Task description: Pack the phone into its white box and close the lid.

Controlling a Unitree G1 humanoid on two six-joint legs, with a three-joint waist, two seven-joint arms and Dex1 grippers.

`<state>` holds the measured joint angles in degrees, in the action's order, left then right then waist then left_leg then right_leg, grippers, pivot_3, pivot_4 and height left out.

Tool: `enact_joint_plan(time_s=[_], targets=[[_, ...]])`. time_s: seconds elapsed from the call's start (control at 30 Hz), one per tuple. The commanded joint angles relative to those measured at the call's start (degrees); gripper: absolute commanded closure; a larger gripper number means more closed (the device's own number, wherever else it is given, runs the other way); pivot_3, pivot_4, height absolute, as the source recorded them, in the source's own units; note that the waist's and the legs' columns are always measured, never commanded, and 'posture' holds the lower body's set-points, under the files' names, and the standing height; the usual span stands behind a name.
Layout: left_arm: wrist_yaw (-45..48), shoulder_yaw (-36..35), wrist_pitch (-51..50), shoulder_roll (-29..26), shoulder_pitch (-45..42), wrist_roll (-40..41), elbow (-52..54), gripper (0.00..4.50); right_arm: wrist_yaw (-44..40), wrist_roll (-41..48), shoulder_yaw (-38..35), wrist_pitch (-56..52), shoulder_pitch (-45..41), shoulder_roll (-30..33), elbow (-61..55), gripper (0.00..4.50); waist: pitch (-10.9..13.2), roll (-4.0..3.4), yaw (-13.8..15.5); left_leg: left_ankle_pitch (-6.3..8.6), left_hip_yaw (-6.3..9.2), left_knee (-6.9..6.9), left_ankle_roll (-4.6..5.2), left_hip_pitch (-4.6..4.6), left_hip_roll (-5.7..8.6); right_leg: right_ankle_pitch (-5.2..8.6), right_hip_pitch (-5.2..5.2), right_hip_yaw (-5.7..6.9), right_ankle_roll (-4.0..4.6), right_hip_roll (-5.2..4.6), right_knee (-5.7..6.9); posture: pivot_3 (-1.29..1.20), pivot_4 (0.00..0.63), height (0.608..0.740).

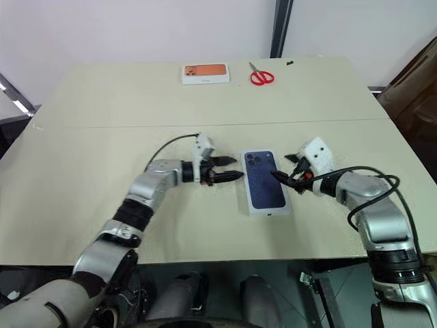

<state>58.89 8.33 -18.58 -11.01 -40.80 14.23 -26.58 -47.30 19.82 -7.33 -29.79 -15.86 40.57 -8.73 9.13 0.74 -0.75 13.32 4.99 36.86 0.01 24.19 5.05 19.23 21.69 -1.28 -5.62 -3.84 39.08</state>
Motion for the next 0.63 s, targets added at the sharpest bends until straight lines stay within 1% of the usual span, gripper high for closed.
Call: enact_joint_plan(time_s=[0.03,0.1,0.23,0.4,0.5,0.63], targets=[[2.2,-2.8,0.4,-4.3,1.9,2.4,7.9,0.02,-2.9,2.4,-1.3,2.3,1.3,0.7,-3.4,0.00,0.0,-0.01,0.2,0.00,0.00,0.02,0.00,0.06,0.00,0.00,0.04,0.00,0.00,0.00,0.00,0.00,0.150,0.734],[2.7,-3.7,-0.1,-7.3,4.8,3.0,11.1,0.02,-4.7,2.3,-1.7,4.5,3.5,1.6,-4.2,0.00,0.0,-0.02,0.4,0.00,0.01,0.05,0.00,0.08,0.03,0.00,0.03,0.01,0.00,-0.04,-0.01,0.00,0.150,0.734],[2.0,-6.8,0.0,-12.4,11.2,4.2,16.9,0.02,-7.5,1.8,-5.3,10.4,9.2,4.1,-3.8,0.00,0.0,-0.03,0.5,0.01,0.00,0.11,0.01,0.09,0.05,0.00,-0.01,0.00,0.00,-0.08,-0.05,0.00,0.150,0.734],[1.5,-11.1,-1.7,-18.6,20.0,6.4,24.8,0.02,-9.6,6.2,-10.3,10.5,14.2,4.7,-6.4,0.00,0.0,-0.05,0.3,0.01,0.01,0.07,0.01,0.09,0.02,0.00,0.01,0.01,0.01,-0.08,-0.02,0.00,0.150,0.734],[2.0,-13.4,-1.8,-22.1,24.4,7.3,26.0,0.02,-11.2,5.1,-11.5,13.4,17.5,5.4,-6.9,0.00,0.0,-0.06,0.3,0.02,0.00,0.03,0.02,0.07,0.02,0.00,0.00,-0.01,0.01,-0.09,-0.04,0.00,0.150,0.734],[2.0,-16.1,-0.2,-25.5,26.4,7.3,23.3,0.02,-12.7,4.4,-13.3,16.0,19.9,6.8,-3.8,0.00,0.0,-0.08,0.4,0.04,-0.01,0.02,0.05,0.07,0.03,0.00,-0.01,0.01,0.01,-0.13,-0.04,0.00,0.150,0.734]])
